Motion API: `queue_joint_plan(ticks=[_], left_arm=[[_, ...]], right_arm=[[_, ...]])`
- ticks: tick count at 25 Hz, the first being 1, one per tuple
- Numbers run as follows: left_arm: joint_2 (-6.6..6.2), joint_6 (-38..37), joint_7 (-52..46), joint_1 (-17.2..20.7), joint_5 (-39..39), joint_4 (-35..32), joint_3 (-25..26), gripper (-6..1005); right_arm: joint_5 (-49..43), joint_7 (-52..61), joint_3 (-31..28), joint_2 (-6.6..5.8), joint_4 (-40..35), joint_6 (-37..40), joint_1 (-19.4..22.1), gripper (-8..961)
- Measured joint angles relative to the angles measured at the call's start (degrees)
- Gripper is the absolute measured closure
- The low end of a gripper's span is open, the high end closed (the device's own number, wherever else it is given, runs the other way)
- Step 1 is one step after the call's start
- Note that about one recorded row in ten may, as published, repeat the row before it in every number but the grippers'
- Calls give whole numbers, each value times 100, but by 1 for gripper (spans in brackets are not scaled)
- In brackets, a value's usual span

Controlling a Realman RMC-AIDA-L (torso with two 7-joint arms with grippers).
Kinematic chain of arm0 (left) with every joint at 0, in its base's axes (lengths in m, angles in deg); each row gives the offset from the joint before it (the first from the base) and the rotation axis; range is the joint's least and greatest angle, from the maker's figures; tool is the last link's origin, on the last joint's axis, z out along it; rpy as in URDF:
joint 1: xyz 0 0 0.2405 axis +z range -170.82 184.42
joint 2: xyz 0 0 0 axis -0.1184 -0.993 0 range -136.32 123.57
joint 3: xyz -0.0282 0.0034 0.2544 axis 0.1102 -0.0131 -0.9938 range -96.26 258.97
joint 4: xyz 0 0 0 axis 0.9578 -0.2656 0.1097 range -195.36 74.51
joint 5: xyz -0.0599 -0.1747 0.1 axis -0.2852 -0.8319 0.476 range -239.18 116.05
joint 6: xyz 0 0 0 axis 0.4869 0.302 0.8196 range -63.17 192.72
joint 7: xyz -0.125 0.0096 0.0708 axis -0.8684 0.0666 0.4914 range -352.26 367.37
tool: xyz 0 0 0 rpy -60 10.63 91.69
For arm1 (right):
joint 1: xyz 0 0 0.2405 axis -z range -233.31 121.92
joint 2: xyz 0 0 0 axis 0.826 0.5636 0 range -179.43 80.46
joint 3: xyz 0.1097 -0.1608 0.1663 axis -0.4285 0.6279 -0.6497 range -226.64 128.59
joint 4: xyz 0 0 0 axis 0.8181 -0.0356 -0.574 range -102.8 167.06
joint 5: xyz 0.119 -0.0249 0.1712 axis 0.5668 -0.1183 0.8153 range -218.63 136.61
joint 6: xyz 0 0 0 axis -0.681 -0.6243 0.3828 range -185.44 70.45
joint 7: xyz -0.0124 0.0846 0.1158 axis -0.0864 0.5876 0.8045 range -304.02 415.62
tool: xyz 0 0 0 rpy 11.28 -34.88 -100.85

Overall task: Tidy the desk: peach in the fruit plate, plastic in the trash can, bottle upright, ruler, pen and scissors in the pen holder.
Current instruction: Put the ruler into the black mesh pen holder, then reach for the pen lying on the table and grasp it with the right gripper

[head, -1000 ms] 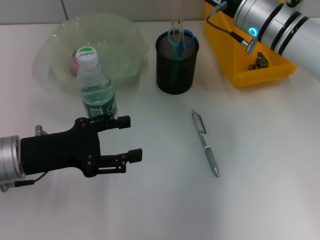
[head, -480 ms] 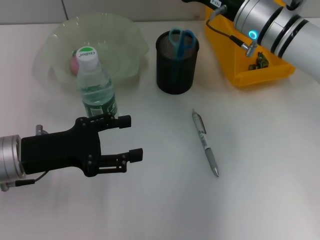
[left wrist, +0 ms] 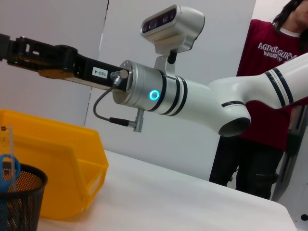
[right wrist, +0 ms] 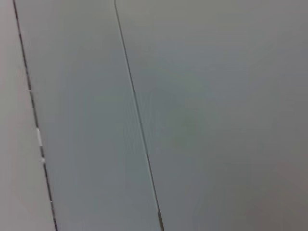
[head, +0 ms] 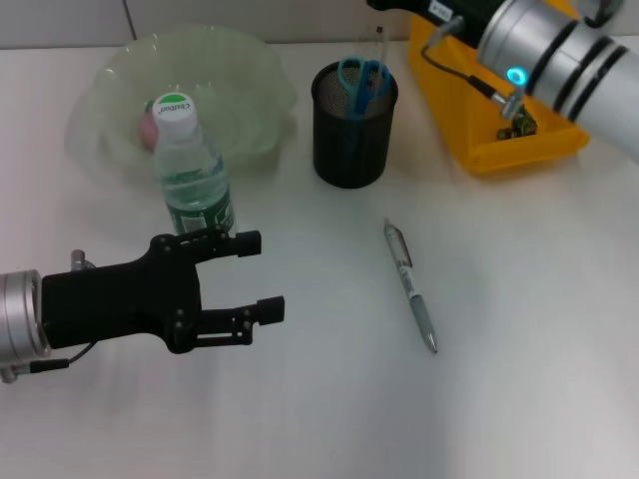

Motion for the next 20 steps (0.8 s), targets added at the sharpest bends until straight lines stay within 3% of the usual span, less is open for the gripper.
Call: queue_joint_plan(ticks=[6, 9, 13, 16, 20], left_arm=[[-23, 37, -21, 11, 25, 4, 2, 153], [-38, 47, -42, -2, 42, 13, 5, 153], [-40, 49, -88, -10, 48, 3, 0, 153], [-41, 50, -98, -14, 48, -15, -9, 153], [-49, 50, -112, -42, 48, -19, -4, 153]], right_arm=[[-455, 1210, 783, -128, -1824, 17, 1200, 398], [-1438, 2097, 757, -123, -3155, 40, 1997, 391], [-3041, 3565, 482, -74, -4767, 260, 2767, 382], [-4582, 4949, 56, -64, -5653, 1017, 2874, 375], [-6136, 6489, -406, -79, -6479, 2216, 2651, 322]])
